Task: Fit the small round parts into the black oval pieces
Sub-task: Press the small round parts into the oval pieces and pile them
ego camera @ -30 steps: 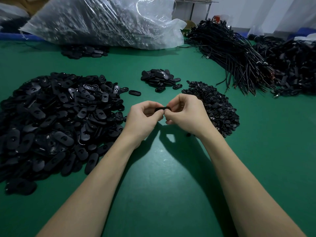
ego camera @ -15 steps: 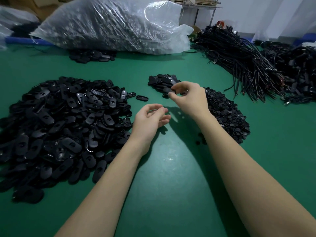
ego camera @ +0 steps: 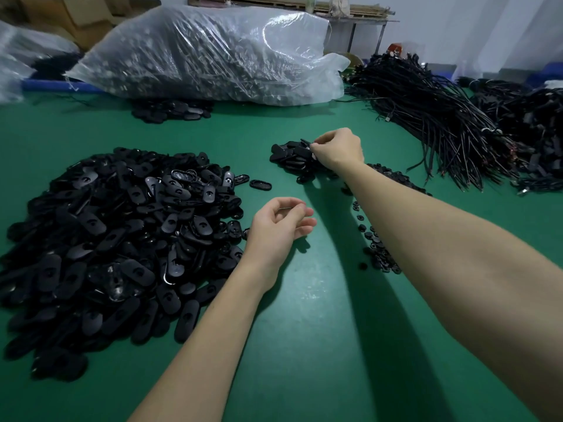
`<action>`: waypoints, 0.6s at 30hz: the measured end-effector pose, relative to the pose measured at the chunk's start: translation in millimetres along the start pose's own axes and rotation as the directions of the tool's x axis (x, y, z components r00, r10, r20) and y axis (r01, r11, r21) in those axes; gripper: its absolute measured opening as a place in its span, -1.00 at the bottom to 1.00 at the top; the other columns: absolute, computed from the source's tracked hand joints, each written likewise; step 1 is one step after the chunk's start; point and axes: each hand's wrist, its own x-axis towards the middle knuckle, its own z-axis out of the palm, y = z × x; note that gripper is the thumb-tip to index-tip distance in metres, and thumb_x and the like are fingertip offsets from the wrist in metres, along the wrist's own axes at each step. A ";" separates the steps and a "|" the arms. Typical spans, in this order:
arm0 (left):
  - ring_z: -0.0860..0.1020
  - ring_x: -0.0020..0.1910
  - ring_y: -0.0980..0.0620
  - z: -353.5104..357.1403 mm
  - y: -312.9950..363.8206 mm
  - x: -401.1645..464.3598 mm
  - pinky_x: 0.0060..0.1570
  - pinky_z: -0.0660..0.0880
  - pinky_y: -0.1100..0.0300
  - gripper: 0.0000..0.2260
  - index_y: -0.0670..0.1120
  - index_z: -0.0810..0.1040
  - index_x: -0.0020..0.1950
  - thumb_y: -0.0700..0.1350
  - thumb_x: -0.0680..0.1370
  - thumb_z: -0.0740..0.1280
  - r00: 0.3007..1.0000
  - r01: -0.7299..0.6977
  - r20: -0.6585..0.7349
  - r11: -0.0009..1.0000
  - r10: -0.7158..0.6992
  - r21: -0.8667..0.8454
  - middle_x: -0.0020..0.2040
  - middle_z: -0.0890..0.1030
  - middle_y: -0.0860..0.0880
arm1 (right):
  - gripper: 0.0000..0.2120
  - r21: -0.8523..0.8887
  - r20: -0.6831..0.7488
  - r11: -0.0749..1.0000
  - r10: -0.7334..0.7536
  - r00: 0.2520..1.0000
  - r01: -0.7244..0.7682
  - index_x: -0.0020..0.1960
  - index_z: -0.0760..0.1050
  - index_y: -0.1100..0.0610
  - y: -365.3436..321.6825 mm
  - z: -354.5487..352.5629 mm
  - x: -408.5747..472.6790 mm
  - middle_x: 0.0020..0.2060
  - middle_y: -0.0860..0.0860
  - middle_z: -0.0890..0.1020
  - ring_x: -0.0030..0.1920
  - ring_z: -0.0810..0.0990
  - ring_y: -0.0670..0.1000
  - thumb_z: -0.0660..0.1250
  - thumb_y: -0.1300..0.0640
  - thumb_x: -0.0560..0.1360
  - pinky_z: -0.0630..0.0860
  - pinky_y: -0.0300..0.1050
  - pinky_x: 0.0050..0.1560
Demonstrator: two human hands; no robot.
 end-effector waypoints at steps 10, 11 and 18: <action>0.69 -0.15 0.06 1.6 0.4 -2.7 -0.07 0.61 0.25 -0.94 -0.16 0.58 0.06 -0.19 0.63 0.35 1.000 -0.012 0.008 0.997 0.011 0.080 -0.09 0.70 -0.08 | -0.81 0.040 0.022 0.969 -0.244 0.970 0.243 -0.04 0.71 -0.05 13.7 -7.9 -39.3 -0.16 -0.07 0.72 -0.21 0.62 -0.09 0.32 0.10 0.53 0.57 -0.14 -0.15; 0.69 -0.16 0.06 2.0 0.3 -3.2 -0.07 0.61 0.25 -0.94 -0.16 0.59 0.05 -0.19 0.63 0.35 1.000 -0.017 0.006 0.996 0.016 0.090 -0.09 0.70 -0.09 | -0.81 0.030 0.104 0.959 -0.283 0.953 0.282 -0.05 0.71 -0.06 11.9 -8.8 -44.9 -0.18 -0.09 0.71 -0.28 0.59 -0.16 0.32 0.11 0.54 0.52 -0.20 -0.21; 0.66 -0.24 0.08 4.1 1.0 -9.0 -0.10 0.60 0.24 -0.86 -0.17 0.64 -0.09 -0.30 0.61 0.31 0.995 -0.087 0.062 0.979 0.077 0.184 -0.21 0.70 -0.04 | -0.82 -0.169 0.691 0.896 -0.189 0.698 0.410 0.06 0.69 -0.06 -21.4 -8.6 -72.4 -0.01 -0.01 0.73 0.04 0.72 0.05 0.34 0.11 0.57 0.67 -0.03 0.04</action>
